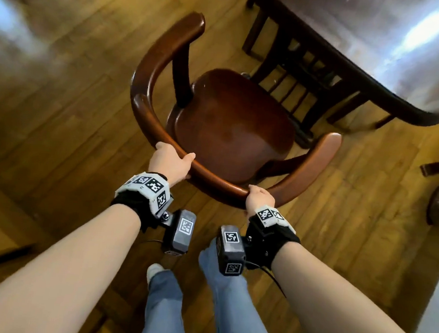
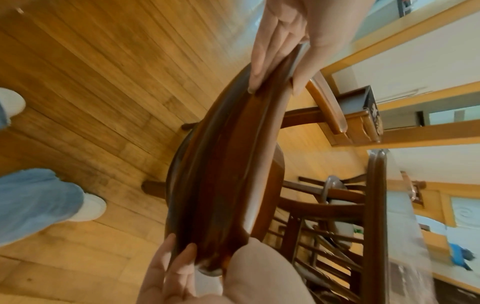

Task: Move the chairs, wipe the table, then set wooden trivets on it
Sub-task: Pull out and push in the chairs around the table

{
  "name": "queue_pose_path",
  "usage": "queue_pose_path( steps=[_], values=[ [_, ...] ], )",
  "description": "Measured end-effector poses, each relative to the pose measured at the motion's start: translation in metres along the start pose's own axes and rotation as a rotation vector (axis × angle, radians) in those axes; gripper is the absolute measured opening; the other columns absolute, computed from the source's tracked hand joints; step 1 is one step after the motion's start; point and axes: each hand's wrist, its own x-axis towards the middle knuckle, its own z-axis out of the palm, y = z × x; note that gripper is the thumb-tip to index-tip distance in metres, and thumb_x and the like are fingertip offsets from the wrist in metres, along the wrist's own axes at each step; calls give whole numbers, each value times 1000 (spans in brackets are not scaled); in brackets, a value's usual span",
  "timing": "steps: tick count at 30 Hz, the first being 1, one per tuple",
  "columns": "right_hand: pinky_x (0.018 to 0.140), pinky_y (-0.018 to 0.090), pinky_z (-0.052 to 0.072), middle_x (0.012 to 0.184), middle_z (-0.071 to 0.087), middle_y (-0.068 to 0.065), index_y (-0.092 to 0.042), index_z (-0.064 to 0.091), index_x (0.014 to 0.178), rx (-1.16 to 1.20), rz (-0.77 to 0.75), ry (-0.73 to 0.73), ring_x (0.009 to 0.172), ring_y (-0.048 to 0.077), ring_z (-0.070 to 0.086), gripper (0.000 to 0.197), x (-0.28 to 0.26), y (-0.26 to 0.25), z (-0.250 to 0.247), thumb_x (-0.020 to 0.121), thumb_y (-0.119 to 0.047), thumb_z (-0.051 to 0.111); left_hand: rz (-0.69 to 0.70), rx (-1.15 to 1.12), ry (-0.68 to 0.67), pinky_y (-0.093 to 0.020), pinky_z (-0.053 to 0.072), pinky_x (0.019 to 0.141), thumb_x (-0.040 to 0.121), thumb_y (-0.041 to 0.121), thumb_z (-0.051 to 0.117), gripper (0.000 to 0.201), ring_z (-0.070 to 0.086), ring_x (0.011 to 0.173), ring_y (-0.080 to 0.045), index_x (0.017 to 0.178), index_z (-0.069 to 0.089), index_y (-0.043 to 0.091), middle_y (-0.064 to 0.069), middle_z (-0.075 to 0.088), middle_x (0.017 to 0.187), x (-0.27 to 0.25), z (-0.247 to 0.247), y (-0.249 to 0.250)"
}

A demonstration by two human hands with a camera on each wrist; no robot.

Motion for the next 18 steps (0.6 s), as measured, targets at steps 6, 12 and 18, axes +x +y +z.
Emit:
queue_pose_path(
  steps=[6, 12, 18],
  values=[
    [81, 29, 37, 99, 57, 4, -26, 58, 115, -226, -167, -47, 93, 26, 52, 37, 24, -33, -46, 95, -48, 35, 32, 21, 6, -36, 60, 71, 90, 30, 61, 48, 69, 63, -23, 116, 39, -4, -15, 66, 87, 32, 40, 56],
    [81, 30, 37, 117, 60, 8, -30, 47, 129, -261, -167, -54, 108, 30, 56, 45, 31, -48, -58, 97, -55, 27, 33, 89, -67, -28, 56, 53, 87, 36, 63, 57, 69, 56, -18, 120, 48, -8, -11, 68, 72, 64, 54, 76],
    [84, 31, 46, 120, 62, 8, -34, 30, 142, -75, -122, -8, 93, 26, 62, 45, 19, -51, -32, 99, -49, 26, 17, 222, -150, -32, 58, 61, 70, 56, 72, 78, 70, 69, -23, 119, 51, -1, -10, 68, 83, 86, 27, 75]
  ],
)
